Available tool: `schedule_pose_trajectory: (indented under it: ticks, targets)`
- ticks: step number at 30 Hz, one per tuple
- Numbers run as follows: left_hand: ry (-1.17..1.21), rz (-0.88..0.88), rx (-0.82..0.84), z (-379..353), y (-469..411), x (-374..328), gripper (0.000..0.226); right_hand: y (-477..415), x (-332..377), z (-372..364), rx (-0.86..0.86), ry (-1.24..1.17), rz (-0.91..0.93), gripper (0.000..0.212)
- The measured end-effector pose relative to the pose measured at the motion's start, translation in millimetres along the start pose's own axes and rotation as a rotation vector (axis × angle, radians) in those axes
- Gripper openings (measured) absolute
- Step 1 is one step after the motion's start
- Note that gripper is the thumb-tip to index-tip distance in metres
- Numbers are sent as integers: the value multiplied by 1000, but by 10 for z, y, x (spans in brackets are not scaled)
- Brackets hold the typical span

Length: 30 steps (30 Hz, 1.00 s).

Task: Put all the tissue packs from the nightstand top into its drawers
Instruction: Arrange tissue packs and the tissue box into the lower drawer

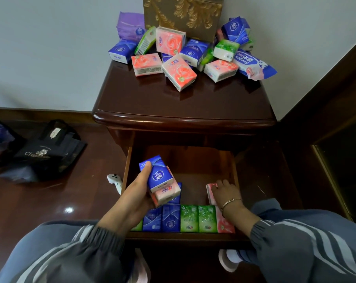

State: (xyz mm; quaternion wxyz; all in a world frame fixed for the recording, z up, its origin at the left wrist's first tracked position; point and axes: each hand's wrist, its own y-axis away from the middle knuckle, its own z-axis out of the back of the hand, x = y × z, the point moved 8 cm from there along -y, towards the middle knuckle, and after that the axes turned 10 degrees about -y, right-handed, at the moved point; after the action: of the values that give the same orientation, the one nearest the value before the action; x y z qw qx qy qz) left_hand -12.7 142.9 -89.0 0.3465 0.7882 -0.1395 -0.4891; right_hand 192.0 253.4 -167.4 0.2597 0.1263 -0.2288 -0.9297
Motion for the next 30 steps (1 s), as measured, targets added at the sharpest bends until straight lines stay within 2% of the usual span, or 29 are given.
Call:
schedule_pose_trajectory:
  ticks: [2, 4, 6, 8, 9, 11, 13, 16, 22, 26, 30]
  targets:
    - [-16, 15, 9, -21, 13, 20, 51, 28, 1, 143, -21, 17, -1, 36]
    - [-55, 16, 24, -64, 24, 41, 52, 85, 55, 467, -161, -172, 27, 31]
    - [-101, 22, 25, -114, 33, 68, 52, 217, 150, 808, -223, -726, 56, 30]
    - [-140, 30, 44, -181, 41, 89, 53, 373, 359, 972, -67, -1340, 109, 21]
    - [-160, 26, 68, -229, 47, 97, 53, 458, 477, 1003, 23, -1495, 129, 19]
    - [-192, 14, 130, -322, 63, 127, 54, 574, 634, 1008, 117, -1520, 179, 32]
    - [-194, 2, 187, -390, 87, 154, 56, 623, 679, 1010, 99, -1492, 196, 46]
    - [-161, -1, 281, -459, 112, 170, 63, 655, 645, 976, 68, -1588, 150, 54]
    - [-28, -59, 178, -392, 30, 102, 59, 712, 647, 1014, 69, -1646, 217, 68]
    - [-4, -72, 126, -378, 18, 76, 62, 706, 615, 897, 135, -1678, 101, 53]
    - [98, -60, 164, -381, 21, 69, 57, 658, 552, 887, 101, -1775, 62, 26]
